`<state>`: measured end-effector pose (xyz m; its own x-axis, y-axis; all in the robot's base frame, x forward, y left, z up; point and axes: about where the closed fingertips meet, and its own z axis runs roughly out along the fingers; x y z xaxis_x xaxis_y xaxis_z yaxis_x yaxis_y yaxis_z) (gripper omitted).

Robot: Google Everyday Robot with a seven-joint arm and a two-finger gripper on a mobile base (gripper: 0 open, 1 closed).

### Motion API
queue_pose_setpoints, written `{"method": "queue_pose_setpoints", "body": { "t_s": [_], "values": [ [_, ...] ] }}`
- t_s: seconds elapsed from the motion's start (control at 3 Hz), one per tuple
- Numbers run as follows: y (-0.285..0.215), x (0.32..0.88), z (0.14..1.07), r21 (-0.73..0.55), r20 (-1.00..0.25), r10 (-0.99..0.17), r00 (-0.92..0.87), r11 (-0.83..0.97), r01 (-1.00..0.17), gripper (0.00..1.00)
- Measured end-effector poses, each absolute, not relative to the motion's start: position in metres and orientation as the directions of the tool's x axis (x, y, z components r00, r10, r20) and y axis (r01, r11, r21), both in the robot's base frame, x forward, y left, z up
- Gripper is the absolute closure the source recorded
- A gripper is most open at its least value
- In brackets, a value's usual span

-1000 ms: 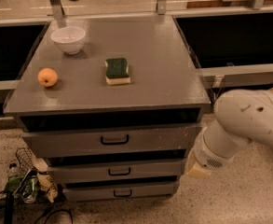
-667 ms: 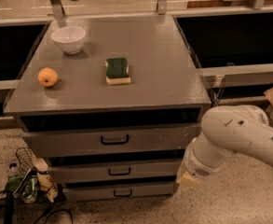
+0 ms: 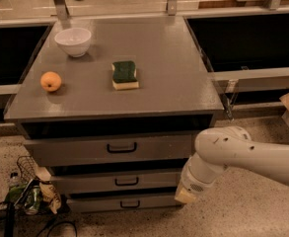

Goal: Open bottom drawer

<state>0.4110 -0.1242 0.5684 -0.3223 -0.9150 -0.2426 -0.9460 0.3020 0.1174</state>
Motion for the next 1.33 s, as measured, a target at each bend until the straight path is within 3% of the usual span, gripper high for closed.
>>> {"method": "queue_pose_setpoints", "body": {
  "t_s": [0.33, 1.33],
  "values": [
    [-0.119, 0.423, 0.513, 0.181, -0.23, -0.915, -0.331, 0.294, -0.939, 1.0],
    [-0.112, 0.423, 0.453, 0.206, -0.267, -0.861, -0.433, 0.388, -0.899, 1.0]
  ]
}}
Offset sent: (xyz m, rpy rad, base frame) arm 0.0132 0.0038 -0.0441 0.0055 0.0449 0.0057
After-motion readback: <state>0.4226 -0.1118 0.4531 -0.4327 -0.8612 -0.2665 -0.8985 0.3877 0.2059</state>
